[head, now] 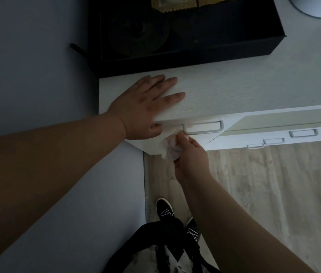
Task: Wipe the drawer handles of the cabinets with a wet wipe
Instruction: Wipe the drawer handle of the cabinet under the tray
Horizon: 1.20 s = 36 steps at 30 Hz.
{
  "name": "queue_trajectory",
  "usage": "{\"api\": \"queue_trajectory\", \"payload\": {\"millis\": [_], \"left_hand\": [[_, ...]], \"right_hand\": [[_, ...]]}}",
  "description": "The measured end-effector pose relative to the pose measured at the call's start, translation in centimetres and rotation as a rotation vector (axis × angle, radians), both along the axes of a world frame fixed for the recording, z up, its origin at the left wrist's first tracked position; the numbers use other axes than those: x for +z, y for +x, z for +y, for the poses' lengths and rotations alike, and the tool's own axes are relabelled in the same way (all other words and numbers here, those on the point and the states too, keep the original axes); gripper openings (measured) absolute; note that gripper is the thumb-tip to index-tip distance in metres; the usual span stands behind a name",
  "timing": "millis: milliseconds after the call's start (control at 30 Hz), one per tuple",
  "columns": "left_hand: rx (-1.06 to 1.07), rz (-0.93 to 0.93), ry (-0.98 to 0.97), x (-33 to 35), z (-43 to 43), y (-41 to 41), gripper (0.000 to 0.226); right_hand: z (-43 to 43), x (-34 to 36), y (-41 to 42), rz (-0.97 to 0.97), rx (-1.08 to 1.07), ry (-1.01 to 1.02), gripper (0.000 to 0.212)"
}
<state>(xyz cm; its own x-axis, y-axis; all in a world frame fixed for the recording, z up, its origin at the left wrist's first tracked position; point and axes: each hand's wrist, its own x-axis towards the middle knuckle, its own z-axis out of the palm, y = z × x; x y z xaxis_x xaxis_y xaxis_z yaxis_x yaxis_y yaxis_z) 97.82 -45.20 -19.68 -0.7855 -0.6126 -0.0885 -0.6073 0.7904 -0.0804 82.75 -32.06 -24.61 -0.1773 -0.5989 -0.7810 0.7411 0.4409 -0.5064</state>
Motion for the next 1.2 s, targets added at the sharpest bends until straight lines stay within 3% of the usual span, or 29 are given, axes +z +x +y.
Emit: {"api": "queue_trajectory", "payload": {"millis": [400,467,533,567,633,767,933,1200], "left_hand": [[0.003,0.016,-0.004,0.0,0.1,0.1,0.097],[0.000,0.030,-0.005,0.0,0.1,0.1,0.097],[-0.008,0.042,-0.014,-0.1,0.0,0.0,0.097],[-0.011,0.045,-0.016,-0.2,-0.1,0.1,0.097],[-0.013,0.052,-0.019,-0.3,-0.1,0.1,0.098],[-0.013,0.064,-0.020,-0.4,0.0,0.2,0.098],[-0.014,0.053,-0.024,-0.5,0.0,0.3,0.098],[-0.019,0.063,-0.020,-0.4,-0.1,0.2,0.097]], "right_hand": [[1.4,-0.8,-1.6,-0.079,-0.006,-0.041,0.014],[2.2,-0.1,-3.0,0.108,0.069,-0.030,0.022],[2.6,0.9,-4.4,0.526,0.280,-0.008,0.025],[2.6,1.5,-4.7,0.724,0.365,-0.015,0.020],[2.5,2.4,-4.9,0.928,0.425,-0.085,0.008],[1.8,2.8,-4.9,1.034,0.385,-0.141,0.009],[0.5,2.3,-5.5,1.268,0.550,-0.164,0.024],[-1.5,3.3,-4.9,1.278,0.891,-0.150,0.026]]}}
